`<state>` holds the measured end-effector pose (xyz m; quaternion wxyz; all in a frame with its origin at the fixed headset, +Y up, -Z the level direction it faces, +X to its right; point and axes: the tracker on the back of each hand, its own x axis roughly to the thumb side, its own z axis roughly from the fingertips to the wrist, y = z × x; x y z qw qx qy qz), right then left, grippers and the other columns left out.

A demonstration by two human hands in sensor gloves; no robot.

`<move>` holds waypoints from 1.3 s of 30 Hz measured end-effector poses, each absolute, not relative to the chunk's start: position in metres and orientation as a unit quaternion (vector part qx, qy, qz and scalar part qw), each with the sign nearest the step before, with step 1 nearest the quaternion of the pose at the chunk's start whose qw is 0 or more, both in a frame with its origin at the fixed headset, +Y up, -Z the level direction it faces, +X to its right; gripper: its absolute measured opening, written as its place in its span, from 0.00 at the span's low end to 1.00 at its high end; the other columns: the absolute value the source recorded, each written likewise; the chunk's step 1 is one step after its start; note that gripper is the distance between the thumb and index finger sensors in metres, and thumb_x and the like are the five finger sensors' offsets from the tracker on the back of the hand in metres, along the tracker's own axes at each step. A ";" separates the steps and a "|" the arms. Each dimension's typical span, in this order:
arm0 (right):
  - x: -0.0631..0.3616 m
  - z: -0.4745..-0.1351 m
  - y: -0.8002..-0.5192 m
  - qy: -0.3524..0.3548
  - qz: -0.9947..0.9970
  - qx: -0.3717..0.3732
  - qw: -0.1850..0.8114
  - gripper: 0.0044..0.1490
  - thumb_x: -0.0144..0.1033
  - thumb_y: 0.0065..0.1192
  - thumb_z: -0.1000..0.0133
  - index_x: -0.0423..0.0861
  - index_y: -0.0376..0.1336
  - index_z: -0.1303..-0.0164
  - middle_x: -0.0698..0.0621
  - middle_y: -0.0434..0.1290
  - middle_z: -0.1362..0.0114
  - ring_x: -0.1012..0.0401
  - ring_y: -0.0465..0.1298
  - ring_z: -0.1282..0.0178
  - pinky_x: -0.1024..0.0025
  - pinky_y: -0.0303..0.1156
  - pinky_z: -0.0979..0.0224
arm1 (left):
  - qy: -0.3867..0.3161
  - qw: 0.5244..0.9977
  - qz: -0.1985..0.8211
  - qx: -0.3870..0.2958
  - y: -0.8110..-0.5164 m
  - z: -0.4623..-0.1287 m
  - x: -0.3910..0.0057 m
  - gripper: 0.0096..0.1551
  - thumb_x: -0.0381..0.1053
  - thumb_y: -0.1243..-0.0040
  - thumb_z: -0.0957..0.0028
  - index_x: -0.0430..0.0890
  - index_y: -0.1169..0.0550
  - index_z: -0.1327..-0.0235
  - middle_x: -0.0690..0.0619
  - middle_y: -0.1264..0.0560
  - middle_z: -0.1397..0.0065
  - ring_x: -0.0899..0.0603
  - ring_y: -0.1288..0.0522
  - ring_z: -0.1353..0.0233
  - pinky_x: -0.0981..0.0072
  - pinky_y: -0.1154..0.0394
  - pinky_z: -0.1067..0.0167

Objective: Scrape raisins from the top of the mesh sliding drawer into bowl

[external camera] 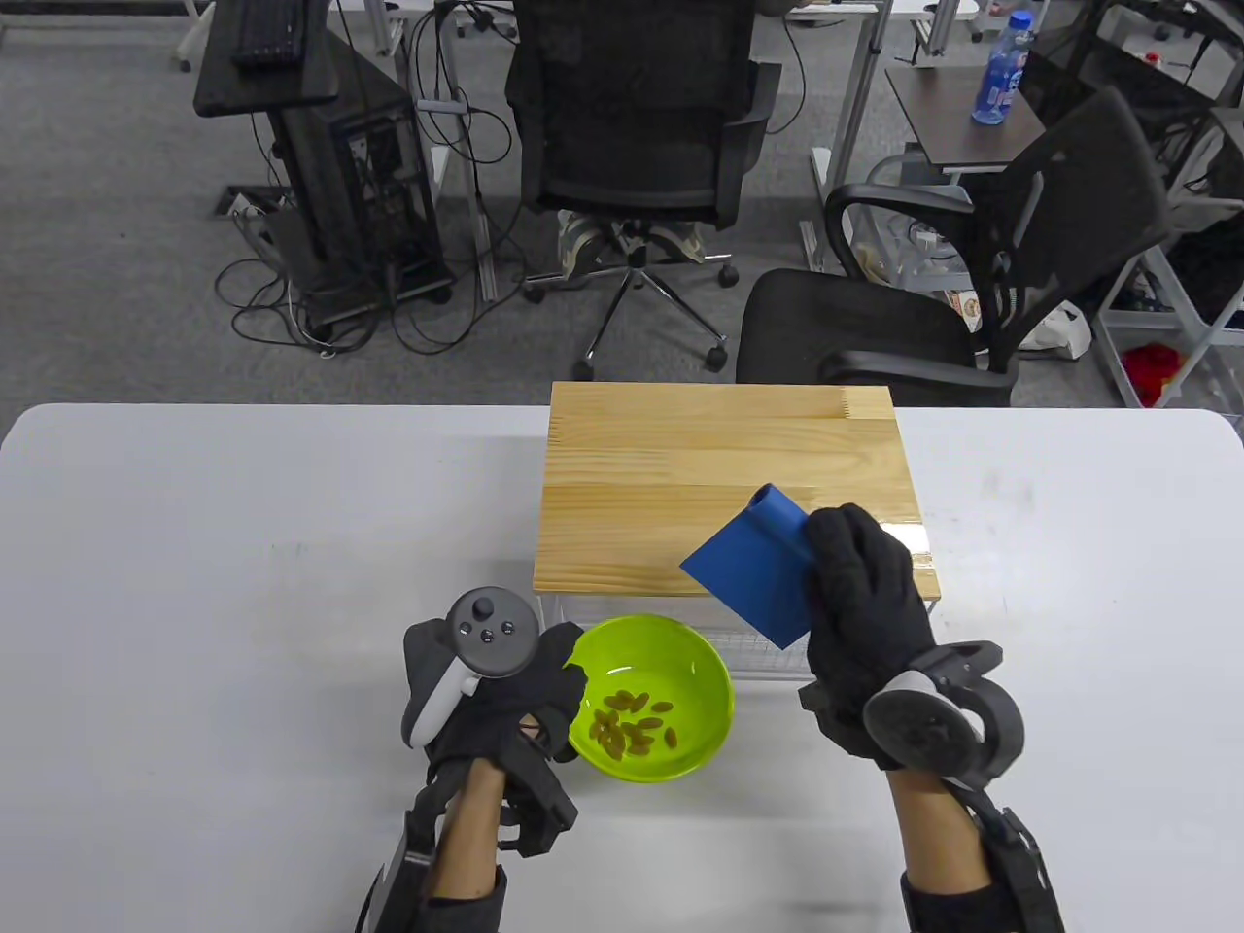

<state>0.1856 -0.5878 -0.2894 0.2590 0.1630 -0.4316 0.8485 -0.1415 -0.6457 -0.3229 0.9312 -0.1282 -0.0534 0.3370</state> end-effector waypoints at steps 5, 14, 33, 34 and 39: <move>0.197 -0.283 -0.581 -0.428 0.837 0.136 0.313 0.36 0.26 0.65 0.41 0.41 0.56 0.22 0.39 0.59 0.21 0.40 0.72 0.29 0.39 0.71 0.33 | -0.010 0.910 0.409 -0.061 -0.614 -0.319 -0.178 0.31 0.43 0.38 0.42 0.39 0.28 0.25 0.40 0.16 0.38 0.52 0.09 0.73 0.66 0.11 0.70; 0.188 -0.281 -0.581 -0.427 0.832 0.126 0.331 0.36 0.26 0.65 0.41 0.41 0.56 0.22 0.38 0.59 0.21 0.39 0.72 0.29 0.40 0.71 0.34 | 0.189 0.876 0.436 0.089 -0.612 -0.360 -0.258 0.30 0.43 0.38 0.43 0.40 0.28 0.25 0.41 0.16 0.38 0.51 0.09 0.73 0.65 0.11 0.70; 0.175 -0.291 -0.593 -0.400 0.849 0.132 0.320 0.36 0.26 0.65 0.41 0.40 0.56 0.22 0.38 0.59 0.21 0.39 0.72 0.29 0.39 0.71 0.34 | 0.306 0.907 0.287 -0.046 -0.746 -0.401 -0.283 0.30 0.44 0.39 0.43 0.41 0.28 0.26 0.41 0.16 0.38 0.51 0.09 0.72 0.64 0.11 0.68; 0.175 -0.291 -0.593 -0.399 0.849 0.132 0.320 0.36 0.26 0.65 0.41 0.40 0.56 0.22 0.38 0.59 0.21 0.39 0.72 0.29 0.39 0.71 0.34 | 0.311 0.904 0.288 -0.050 -0.749 -0.399 -0.282 0.30 0.44 0.39 0.43 0.41 0.28 0.26 0.41 0.16 0.38 0.51 0.09 0.72 0.64 0.11 0.68; 0.177 -0.292 -0.593 -0.396 0.849 0.128 0.326 0.36 0.26 0.65 0.42 0.40 0.56 0.22 0.38 0.59 0.21 0.39 0.72 0.29 0.39 0.71 0.34 | 0.325 0.898 0.287 -0.078 -0.761 -0.393 -0.285 0.32 0.44 0.41 0.42 0.41 0.30 0.24 0.40 0.17 0.36 0.50 0.08 0.67 0.62 0.11 0.62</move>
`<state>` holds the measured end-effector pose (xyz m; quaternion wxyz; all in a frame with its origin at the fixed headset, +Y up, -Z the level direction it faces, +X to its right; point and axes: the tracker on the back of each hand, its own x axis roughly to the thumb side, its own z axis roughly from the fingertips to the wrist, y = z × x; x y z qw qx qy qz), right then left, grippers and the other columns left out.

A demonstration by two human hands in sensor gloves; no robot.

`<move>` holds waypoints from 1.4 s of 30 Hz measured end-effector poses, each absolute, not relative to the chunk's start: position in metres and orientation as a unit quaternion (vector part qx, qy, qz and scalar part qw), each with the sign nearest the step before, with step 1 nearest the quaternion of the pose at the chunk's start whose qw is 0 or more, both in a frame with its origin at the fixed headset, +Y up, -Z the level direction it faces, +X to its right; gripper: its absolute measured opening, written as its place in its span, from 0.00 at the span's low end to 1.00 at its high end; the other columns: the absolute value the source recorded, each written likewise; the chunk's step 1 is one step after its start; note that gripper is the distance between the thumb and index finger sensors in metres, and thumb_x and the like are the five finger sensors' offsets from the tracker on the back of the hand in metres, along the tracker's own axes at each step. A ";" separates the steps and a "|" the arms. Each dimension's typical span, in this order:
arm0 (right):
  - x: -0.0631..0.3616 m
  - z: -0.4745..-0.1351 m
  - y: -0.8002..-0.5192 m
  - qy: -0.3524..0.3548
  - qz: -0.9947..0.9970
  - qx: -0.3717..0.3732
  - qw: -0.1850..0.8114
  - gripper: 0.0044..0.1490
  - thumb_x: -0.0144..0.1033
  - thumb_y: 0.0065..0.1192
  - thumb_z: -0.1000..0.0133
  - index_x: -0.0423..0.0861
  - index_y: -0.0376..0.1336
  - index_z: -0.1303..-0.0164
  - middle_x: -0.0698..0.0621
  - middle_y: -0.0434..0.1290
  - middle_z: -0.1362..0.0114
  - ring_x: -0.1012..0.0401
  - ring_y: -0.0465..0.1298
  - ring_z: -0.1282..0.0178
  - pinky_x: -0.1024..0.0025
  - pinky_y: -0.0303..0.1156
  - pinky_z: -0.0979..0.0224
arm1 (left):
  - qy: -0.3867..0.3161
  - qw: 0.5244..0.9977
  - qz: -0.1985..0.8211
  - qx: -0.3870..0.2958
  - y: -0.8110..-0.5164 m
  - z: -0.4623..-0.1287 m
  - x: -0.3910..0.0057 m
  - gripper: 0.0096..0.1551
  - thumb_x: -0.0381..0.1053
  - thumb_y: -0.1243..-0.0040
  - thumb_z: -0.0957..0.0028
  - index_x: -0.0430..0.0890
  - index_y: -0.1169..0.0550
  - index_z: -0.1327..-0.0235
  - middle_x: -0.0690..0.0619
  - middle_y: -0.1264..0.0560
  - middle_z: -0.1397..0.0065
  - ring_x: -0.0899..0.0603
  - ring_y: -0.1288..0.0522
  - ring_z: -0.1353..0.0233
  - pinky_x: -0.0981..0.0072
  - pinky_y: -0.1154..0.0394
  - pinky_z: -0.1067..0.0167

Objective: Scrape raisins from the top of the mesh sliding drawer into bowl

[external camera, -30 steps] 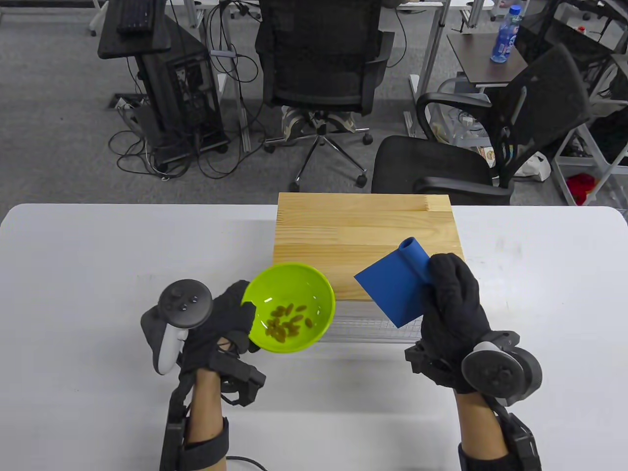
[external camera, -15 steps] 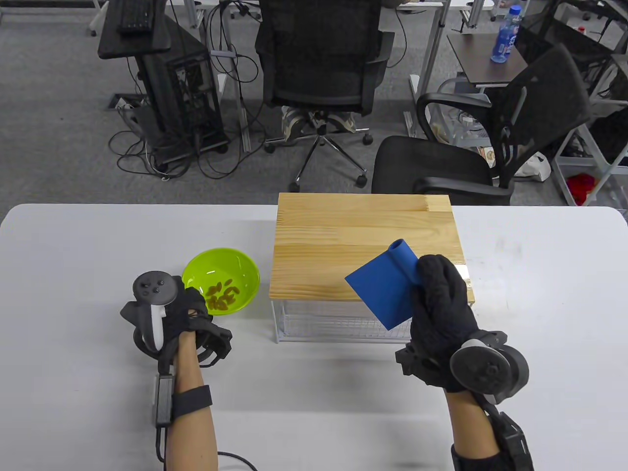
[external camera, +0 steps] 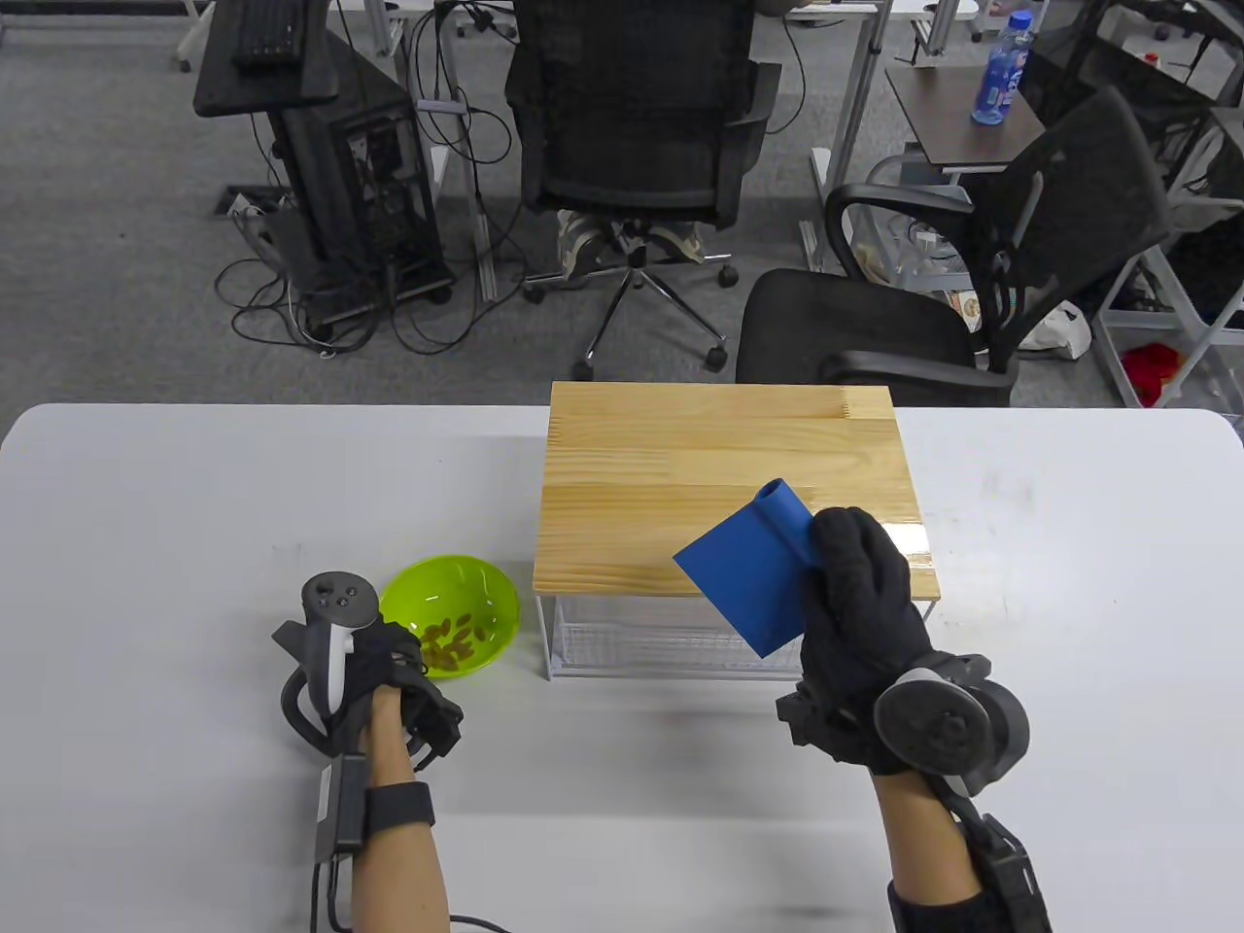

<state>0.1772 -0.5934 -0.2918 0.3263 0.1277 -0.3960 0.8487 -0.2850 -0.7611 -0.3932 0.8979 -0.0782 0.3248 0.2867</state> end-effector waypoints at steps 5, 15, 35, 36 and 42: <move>0.179 -0.292 -0.593 -0.393 0.844 0.131 0.341 0.36 0.26 0.65 0.42 0.40 0.56 0.22 0.38 0.59 0.21 0.39 0.72 0.29 0.39 0.71 0.34 | 0.343 0.891 0.293 -0.049 -0.744 -0.380 -0.285 0.38 0.55 0.45 0.41 0.42 0.35 0.19 0.38 0.22 0.29 0.42 0.09 0.55 0.52 0.14 0.53; 0.189 -0.288 -0.584 -0.412 0.835 0.128 0.342 0.36 0.26 0.65 0.41 0.41 0.56 0.22 0.38 0.59 0.21 0.39 0.72 0.29 0.39 0.72 0.34 | 0.009 0.983 0.164 0.082 -0.615 -0.320 -0.165 0.46 0.75 0.56 0.44 0.54 0.39 0.14 0.44 0.33 0.14 0.32 0.27 0.20 0.34 0.31 0.29; 0.351 -0.315 -0.637 -0.369 0.863 -0.197 0.283 0.36 0.24 0.64 0.41 0.38 0.56 0.22 0.35 0.59 0.21 0.37 0.71 0.31 0.39 0.72 0.36 | -0.312 0.948 -0.051 -0.039 -0.736 -0.286 0.000 0.46 0.74 0.64 0.48 0.64 0.52 0.15 0.53 0.54 0.07 0.39 0.55 0.07 0.33 0.53 0.18; 0.358 -0.319 -0.647 -0.350 0.868 -0.226 0.271 0.36 0.24 0.64 0.41 0.37 0.56 0.22 0.34 0.59 0.22 0.37 0.72 0.31 0.39 0.72 0.36 | -0.317 0.946 -0.047 -0.048 -0.737 -0.286 0.000 0.46 0.74 0.65 0.48 0.64 0.54 0.15 0.54 0.55 0.07 0.40 0.56 0.06 0.33 0.54 0.18; 0.385 -0.340 -0.713 -0.200 0.894 -0.343 0.207 0.36 0.23 0.63 0.41 0.35 0.55 0.22 0.32 0.58 0.22 0.35 0.71 0.32 0.39 0.72 0.37 | -0.336 0.937 -0.044 -0.085 -0.737 -0.283 0.001 0.45 0.74 0.68 0.48 0.66 0.55 0.15 0.54 0.58 0.07 0.42 0.58 0.06 0.34 0.55 0.18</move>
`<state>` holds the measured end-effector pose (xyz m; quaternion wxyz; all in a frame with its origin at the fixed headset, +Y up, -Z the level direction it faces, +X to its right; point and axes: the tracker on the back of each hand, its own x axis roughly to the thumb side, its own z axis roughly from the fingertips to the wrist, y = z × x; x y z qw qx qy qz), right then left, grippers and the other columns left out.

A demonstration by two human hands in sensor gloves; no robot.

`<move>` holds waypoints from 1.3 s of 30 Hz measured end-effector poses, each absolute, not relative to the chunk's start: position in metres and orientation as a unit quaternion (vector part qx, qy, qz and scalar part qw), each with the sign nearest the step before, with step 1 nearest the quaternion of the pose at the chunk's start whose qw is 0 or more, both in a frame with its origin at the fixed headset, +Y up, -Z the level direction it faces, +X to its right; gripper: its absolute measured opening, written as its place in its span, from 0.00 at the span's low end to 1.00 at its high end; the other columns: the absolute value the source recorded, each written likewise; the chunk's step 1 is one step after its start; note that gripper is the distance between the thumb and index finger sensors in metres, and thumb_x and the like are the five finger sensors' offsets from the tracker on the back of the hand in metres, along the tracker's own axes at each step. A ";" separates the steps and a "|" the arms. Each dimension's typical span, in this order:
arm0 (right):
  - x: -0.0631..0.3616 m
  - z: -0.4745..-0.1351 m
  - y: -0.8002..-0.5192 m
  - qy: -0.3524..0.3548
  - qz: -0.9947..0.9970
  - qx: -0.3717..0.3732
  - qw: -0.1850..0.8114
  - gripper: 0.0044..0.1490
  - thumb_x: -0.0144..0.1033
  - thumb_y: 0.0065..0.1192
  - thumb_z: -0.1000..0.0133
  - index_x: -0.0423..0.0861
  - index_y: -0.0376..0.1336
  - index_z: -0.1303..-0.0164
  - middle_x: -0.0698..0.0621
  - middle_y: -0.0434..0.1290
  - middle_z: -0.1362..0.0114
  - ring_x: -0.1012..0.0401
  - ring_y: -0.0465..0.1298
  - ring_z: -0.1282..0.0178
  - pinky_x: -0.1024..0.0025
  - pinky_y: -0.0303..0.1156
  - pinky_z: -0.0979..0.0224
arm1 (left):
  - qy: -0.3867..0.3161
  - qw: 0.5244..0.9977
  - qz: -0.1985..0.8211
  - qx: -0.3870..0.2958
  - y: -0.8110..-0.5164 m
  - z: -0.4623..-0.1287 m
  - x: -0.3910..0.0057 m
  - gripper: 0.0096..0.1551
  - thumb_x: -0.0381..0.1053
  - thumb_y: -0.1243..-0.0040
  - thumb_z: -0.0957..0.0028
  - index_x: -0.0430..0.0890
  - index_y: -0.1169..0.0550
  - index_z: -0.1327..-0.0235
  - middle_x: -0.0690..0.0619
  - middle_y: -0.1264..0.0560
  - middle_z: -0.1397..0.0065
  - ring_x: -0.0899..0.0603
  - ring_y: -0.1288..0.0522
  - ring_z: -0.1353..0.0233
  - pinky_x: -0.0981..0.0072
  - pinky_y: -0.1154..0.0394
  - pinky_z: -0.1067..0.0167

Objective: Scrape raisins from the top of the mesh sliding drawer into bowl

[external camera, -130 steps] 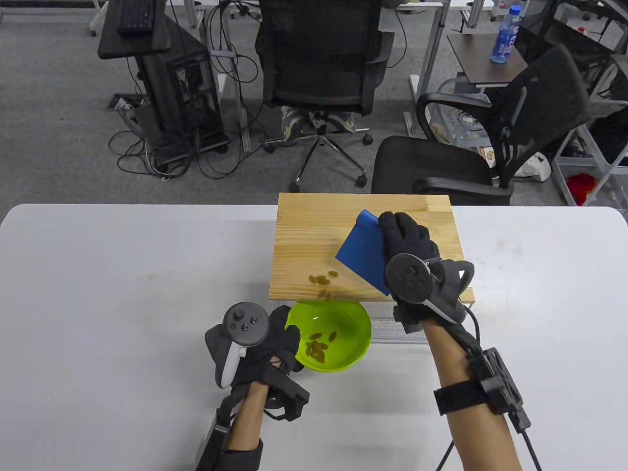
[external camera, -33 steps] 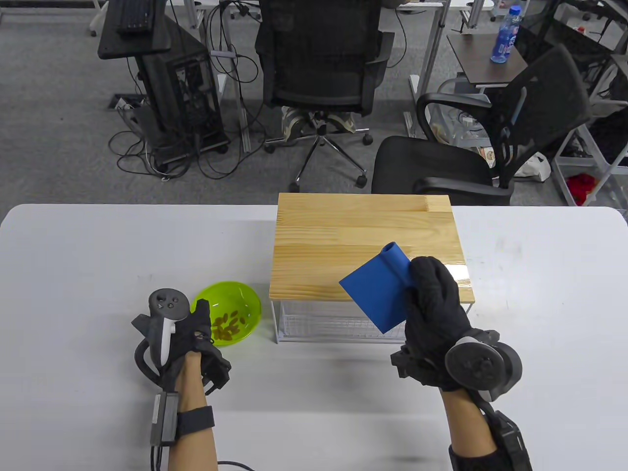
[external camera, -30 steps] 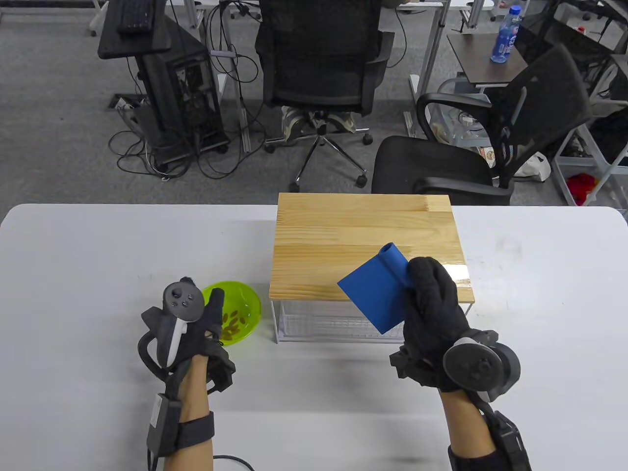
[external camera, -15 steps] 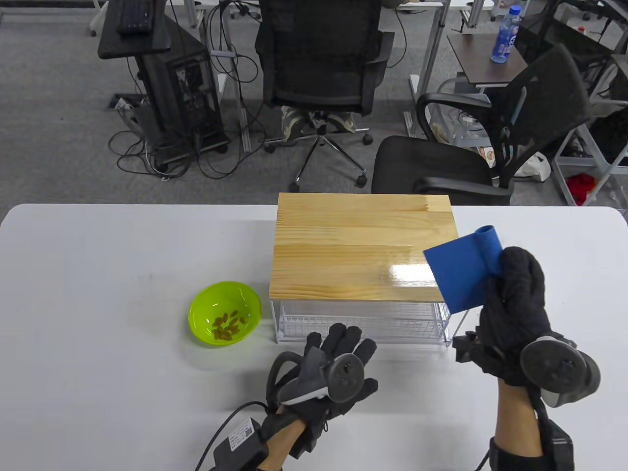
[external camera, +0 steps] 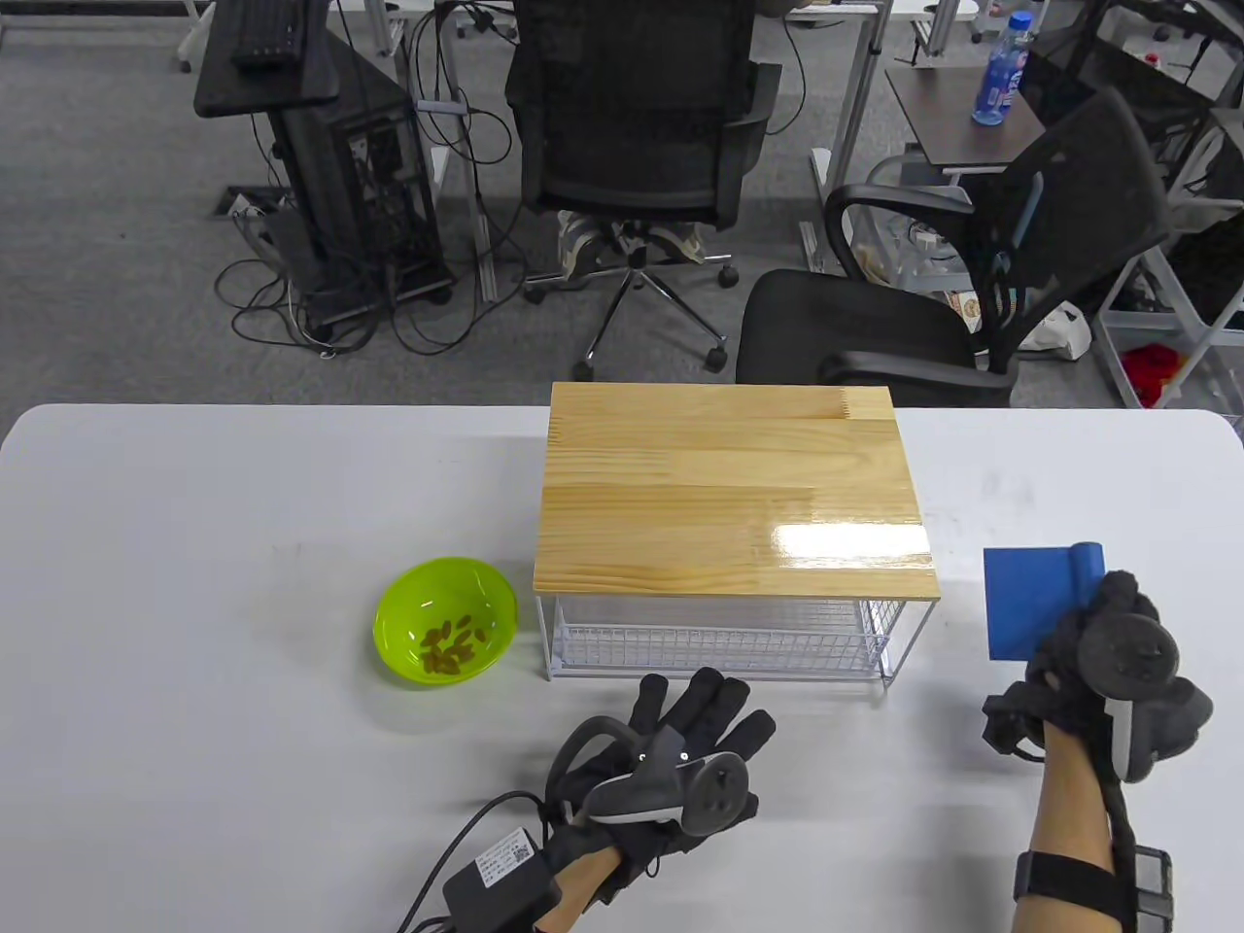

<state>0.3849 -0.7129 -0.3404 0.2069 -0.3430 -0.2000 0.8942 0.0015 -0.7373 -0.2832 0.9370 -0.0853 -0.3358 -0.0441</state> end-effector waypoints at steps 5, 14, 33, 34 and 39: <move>0.393 -0.351 -0.749 -0.117 0.905 -0.369 0.177 0.36 0.23 0.63 0.40 0.35 0.55 0.22 0.32 0.58 0.23 0.35 0.72 0.32 0.39 0.73 0.37 | -0.324 0.942 -0.049 -0.065 -0.735 -0.286 -0.003 0.45 0.74 0.67 0.47 0.65 0.54 0.15 0.53 0.56 0.07 0.40 0.56 0.06 0.34 0.53 0.18; 0.386 -0.366 -0.764 -0.031 0.923 -0.379 0.063 0.35 0.26 0.63 0.40 0.38 0.56 0.21 0.34 0.62 0.24 0.38 0.75 0.33 0.40 0.72 0.37 | -0.316 0.942 -0.036 -0.104 -0.735 -0.293 -0.011 0.44 0.73 0.67 0.47 0.65 0.54 0.15 0.52 0.57 0.07 0.39 0.56 0.07 0.33 0.52 0.18; 0.330 -0.339 -0.667 -0.243 0.937 -0.233 0.091 0.38 0.35 0.59 0.38 0.40 0.51 0.18 0.36 0.55 0.18 0.33 0.63 0.22 0.33 0.62 0.29 | -0.288 0.956 0.001 -0.056 -0.713 -0.295 -0.030 0.44 0.73 0.66 0.46 0.63 0.50 0.14 0.51 0.52 0.07 0.36 0.51 0.08 0.32 0.48 0.20; 0.321 -0.332 -0.653 -0.289 0.932 -0.195 0.097 0.37 0.34 0.59 0.38 0.40 0.52 0.19 0.36 0.56 0.18 0.34 0.64 0.22 0.33 0.63 0.30 | -0.276 0.960 0.009 -0.050 -0.711 -0.296 -0.033 0.44 0.73 0.65 0.46 0.63 0.50 0.14 0.51 0.51 0.07 0.36 0.50 0.08 0.32 0.47 0.20; 0.271 -0.297 -0.607 -0.407 0.907 -0.048 0.098 0.40 0.40 0.59 0.38 0.40 0.51 0.18 0.35 0.55 0.18 0.33 0.62 0.21 0.31 0.61 0.29 | -0.251 0.967 0.020 -0.028 -0.708 -0.301 -0.046 0.44 0.73 0.63 0.46 0.62 0.48 0.14 0.50 0.48 0.08 0.34 0.47 0.09 0.31 0.45 0.20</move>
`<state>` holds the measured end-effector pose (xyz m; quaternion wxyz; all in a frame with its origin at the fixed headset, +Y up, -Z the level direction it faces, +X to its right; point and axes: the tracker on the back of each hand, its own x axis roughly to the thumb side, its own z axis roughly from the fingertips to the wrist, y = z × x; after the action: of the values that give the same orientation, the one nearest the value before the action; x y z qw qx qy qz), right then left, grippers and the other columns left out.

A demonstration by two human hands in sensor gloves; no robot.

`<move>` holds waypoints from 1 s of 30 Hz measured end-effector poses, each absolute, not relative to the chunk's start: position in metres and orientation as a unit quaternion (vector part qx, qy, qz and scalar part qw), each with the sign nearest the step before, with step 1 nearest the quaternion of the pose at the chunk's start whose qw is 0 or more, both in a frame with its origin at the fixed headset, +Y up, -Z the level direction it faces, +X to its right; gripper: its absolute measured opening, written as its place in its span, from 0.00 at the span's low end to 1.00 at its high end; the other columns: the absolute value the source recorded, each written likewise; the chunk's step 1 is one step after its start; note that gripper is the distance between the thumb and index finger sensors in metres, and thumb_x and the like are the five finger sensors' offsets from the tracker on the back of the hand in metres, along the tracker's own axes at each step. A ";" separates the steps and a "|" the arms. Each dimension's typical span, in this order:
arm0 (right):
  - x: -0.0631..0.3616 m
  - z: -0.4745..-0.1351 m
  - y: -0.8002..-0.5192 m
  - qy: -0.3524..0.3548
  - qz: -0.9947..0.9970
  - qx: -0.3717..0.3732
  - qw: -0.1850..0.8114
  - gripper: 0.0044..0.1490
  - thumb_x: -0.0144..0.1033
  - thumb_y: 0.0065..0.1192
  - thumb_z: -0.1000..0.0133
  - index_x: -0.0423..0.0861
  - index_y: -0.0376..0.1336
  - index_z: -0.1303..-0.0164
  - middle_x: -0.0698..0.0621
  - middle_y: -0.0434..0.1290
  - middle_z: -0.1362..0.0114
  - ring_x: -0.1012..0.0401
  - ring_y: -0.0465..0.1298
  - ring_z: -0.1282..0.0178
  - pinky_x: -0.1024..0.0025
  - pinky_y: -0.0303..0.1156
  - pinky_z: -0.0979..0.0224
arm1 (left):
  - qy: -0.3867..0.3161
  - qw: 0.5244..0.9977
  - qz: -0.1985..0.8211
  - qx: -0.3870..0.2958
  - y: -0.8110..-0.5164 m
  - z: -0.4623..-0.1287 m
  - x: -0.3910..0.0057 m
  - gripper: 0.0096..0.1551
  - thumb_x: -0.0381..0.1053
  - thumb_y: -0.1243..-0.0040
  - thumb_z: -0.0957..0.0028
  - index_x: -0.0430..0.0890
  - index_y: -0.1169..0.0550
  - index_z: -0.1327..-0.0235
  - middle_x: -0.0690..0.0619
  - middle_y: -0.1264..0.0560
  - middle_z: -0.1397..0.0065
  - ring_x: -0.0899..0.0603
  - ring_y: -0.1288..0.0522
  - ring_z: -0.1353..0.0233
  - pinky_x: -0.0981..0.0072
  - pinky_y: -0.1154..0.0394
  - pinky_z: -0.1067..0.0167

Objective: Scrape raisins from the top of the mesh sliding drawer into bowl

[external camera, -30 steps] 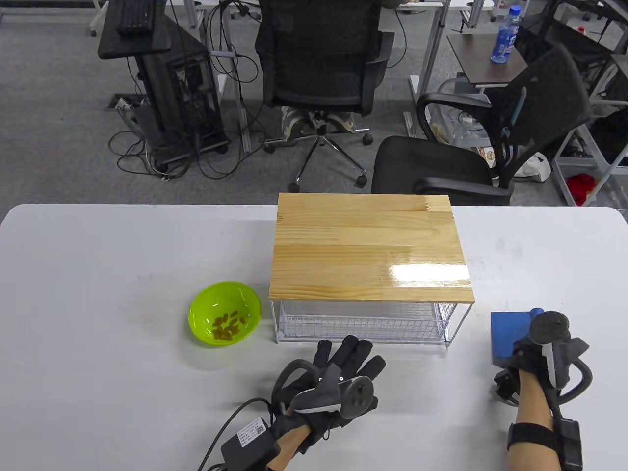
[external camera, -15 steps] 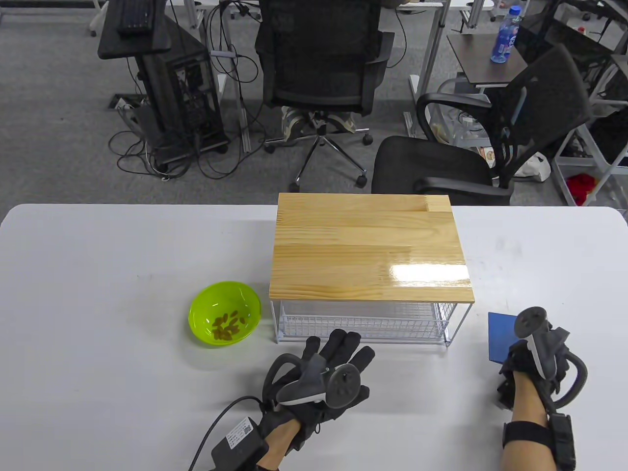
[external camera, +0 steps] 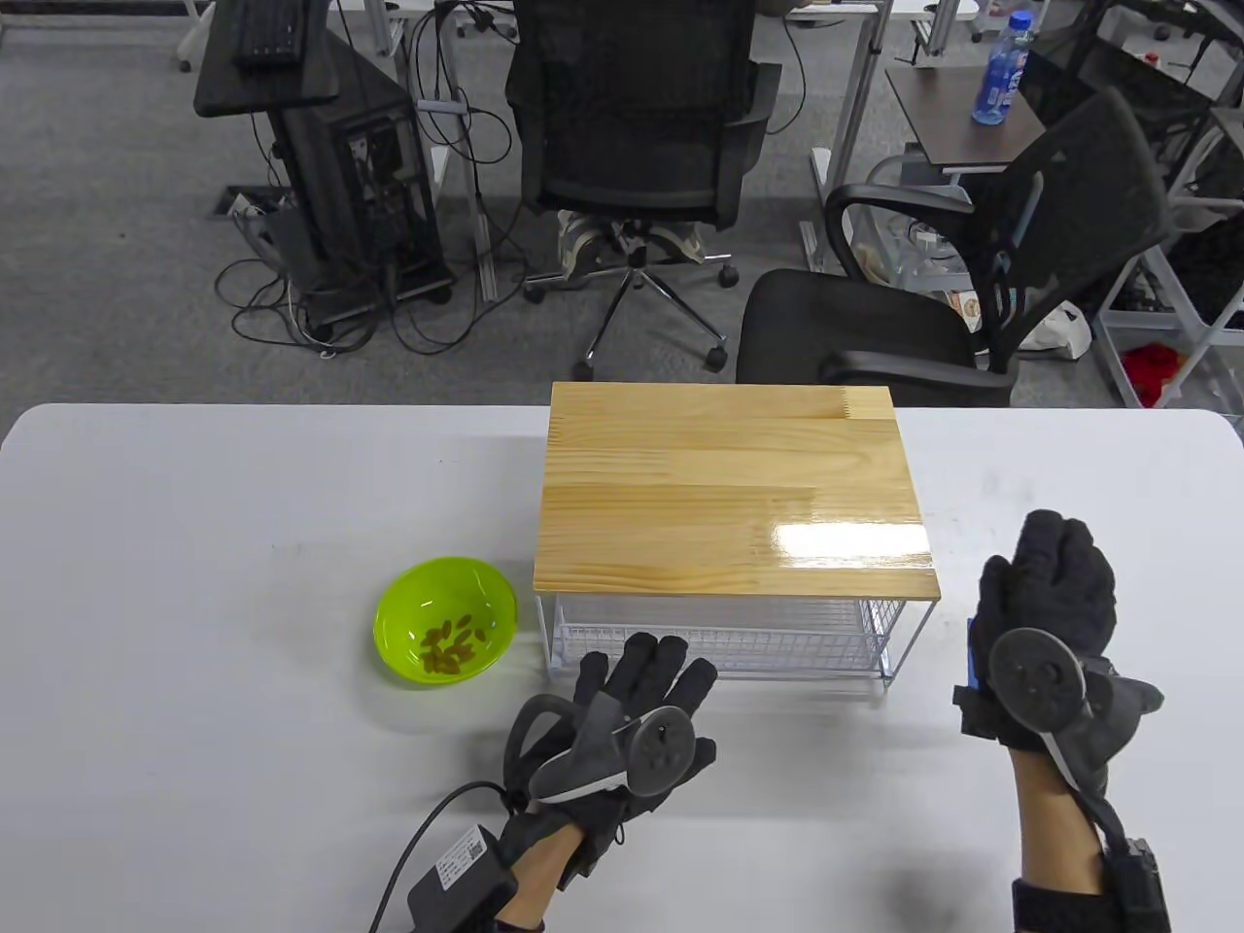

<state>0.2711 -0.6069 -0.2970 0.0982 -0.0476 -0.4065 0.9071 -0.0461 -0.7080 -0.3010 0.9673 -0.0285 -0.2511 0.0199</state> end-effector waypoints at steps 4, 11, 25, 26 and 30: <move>0.214 -0.269 -0.604 -0.406 0.905 0.109 0.066 0.43 0.45 0.57 0.37 0.39 0.49 0.16 0.34 0.52 0.16 0.31 0.59 0.19 0.28 0.57 0.27 | -0.237 0.970 0.025 -0.040 -0.713 -0.307 -0.052 0.45 0.73 0.63 0.46 0.61 0.48 0.14 0.49 0.48 0.08 0.33 0.47 0.09 0.31 0.46 0.21; 0.146 -0.248 -0.671 -0.345 0.887 0.304 -0.042 0.48 0.54 0.53 0.39 0.40 0.46 0.15 0.35 0.49 0.15 0.32 0.56 0.17 0.26 0.55 0.27 | -0.221 0.975 0.006 -0.026 -0.719 -0.308 -0.053 0.46 0.74 0.62 0.47 0.60 0.47 0.13 0.48 0.46 0.08 0.32 0.45 0.10 0.31 0.45 0.21; 0.164 -0.277 -0.742 -0.130 0.954 0.270 0.005 0.56 0.61 0.48 0.40 0.37 0.39 0.14 0.31 0.42 0.14 0.27 0.48 0.16 0.22 0.48 0.27 | -0.213 0.976 -0.028 -0.023 -0.730 -0.311 -0.053 0.46 0.74 0.61 0.47 0.60 0.47 0.14 0.48 0.45 0.09 0.33 0.43 0.11 0.32 0.46 0.20; 0.167 -0.279 -0.743 -0.128 0.957 0.259 0.015 0.56 0.61 0.48 0.40 0.37 0.39 0.14 0.31 0.42 0.14 0.26 0.48 0.16 0.22 0.48 0.28 | -0.214 0.976 -0.029 -0.022 -0.729 -0.310 -0.053 0.46 0.74 0.61 0.47 0.60 0.47 0.14 0.48 0.45 0.09 0.33 0.43 0.11 0.32 0.46 0.20; 0.174 -0.283 -0.744 -0.118 0.965 0.234 0.020 0.56 0.61 0.49 0.40 0.36 0.40 0.14 0.30 0.43 0.14 0.25 0.49 0.17 0.23 0.49 0.28 | -0.219 0.975 -0.028 -0.018 -0.728 -0.309 -0.051 0.46 0.74 0.61 0.47 0.60 0.47 0.14 0.49 0.45 0.08 0.34 0.44 0.10 0.31 0.46 0.20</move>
<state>0.1735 -0.7438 -0.2833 0.0200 0.2338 -0.1181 0.9649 -0.0510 -0.7279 -0.3087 0.9752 -0.0176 -0.2189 -0.0280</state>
